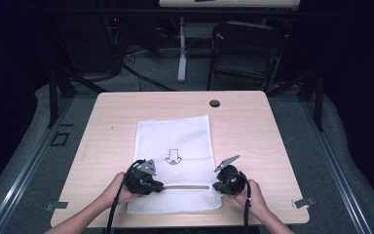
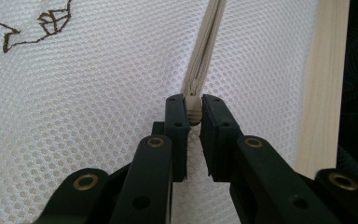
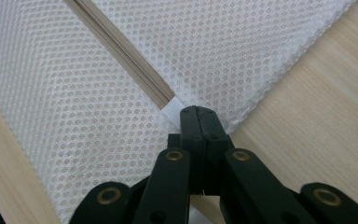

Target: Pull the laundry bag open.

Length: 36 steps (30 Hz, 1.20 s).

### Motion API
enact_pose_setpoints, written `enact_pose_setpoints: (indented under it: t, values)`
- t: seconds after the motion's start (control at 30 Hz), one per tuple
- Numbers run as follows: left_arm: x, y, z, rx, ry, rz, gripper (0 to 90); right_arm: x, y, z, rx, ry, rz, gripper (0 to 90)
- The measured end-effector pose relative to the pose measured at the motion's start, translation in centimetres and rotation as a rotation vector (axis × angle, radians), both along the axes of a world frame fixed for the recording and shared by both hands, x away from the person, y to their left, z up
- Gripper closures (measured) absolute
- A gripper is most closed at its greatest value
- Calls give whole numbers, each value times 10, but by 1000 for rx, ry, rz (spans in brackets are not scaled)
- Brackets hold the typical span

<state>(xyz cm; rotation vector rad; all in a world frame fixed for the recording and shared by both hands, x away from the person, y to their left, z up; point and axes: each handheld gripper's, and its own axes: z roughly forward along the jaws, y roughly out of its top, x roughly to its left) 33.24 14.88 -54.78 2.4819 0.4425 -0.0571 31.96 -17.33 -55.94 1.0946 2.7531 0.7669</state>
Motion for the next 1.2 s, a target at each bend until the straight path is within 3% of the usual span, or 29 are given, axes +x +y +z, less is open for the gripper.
enact_pose_setpoints:
  t: [0.37,0.43,0.53,1.2]
  values:
    - [-1,8,3,16,-7,15,814,0,0,0,11,4,-7,900]
    - [-1,12,2,-13,10,20,814,0,0,0,10,1,-4,900]
    - [-2,14,3,-17,9,21,814,1,0,0,0,12,0,900]
    - [-4,38,4,-18,9,49,814,0,0,0,14,15,-15,900]
